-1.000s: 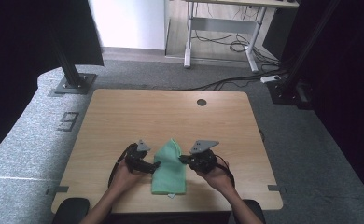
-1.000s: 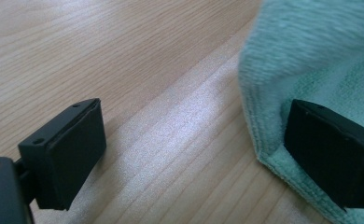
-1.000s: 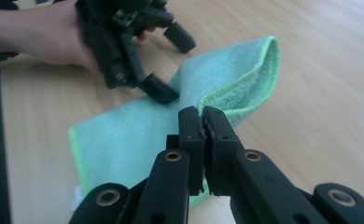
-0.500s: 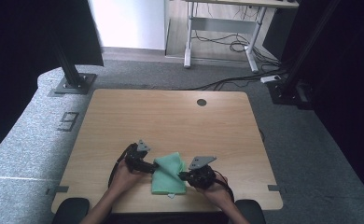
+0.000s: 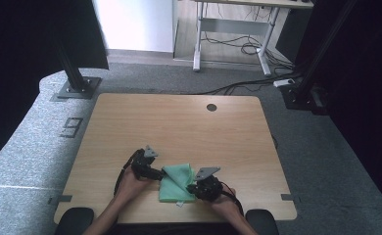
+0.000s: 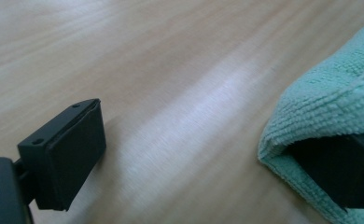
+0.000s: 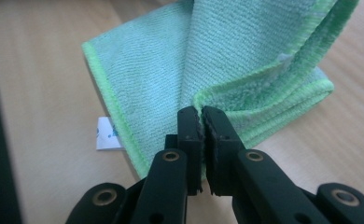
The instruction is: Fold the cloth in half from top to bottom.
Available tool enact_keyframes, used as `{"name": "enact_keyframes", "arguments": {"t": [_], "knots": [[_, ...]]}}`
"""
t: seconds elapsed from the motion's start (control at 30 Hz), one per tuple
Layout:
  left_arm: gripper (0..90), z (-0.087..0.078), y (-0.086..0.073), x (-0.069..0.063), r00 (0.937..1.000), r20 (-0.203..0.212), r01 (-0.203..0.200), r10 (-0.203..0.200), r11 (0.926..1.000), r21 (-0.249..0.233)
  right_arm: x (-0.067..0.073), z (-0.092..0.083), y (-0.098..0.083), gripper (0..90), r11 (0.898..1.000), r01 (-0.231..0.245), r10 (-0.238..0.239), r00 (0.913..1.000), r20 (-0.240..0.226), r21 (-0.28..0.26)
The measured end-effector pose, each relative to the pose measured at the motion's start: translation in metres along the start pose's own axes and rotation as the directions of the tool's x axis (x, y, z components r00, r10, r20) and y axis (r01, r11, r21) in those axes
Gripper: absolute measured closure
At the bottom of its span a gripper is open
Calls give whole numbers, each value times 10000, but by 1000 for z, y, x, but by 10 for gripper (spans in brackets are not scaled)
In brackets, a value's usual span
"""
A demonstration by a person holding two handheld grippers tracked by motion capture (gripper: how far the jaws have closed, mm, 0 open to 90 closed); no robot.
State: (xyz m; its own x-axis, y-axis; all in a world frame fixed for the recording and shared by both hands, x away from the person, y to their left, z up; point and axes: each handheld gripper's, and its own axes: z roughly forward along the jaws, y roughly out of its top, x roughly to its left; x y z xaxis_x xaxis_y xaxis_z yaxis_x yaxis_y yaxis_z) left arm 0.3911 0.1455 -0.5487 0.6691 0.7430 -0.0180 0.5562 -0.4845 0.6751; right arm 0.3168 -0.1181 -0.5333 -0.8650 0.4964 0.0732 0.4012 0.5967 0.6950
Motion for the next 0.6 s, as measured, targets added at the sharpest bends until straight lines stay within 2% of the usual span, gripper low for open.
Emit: {"name": "enact_keyframes", "arguments": {"t": [0.07, 0.2, 0.3, 0.4, 0.6], "knots": [[51, 3, 4, 6, 10000, -62, 73, -73, 10000, 13, -6, 4, 4, 848, 10000, -93, 94, 9999, 143, -33], [72, 3, 6, 15, 9999, 106, 0, 0, 10000, -13, -17, 11, 11, 849, 9997, -229, 231, 9991, 342, -59], [110, -3, 8, 14, 9987, 502, -98, 94, 9999, 83, -19, 14, 14, 849, 9996, -253, 258, 9987, 445, -106], [110, -14, 12, 8, 9957, 816, -438, 445, 9990, -97, -18, 14, 12, 848, 9993, -304, 314, 9984, 463, -214], [110, -29, 22, 3, 9930, 995, -582, 631, 9970, -519, -18, 14, 11, 847, 9989, -353, 368, 9982, 474, -318]]}}
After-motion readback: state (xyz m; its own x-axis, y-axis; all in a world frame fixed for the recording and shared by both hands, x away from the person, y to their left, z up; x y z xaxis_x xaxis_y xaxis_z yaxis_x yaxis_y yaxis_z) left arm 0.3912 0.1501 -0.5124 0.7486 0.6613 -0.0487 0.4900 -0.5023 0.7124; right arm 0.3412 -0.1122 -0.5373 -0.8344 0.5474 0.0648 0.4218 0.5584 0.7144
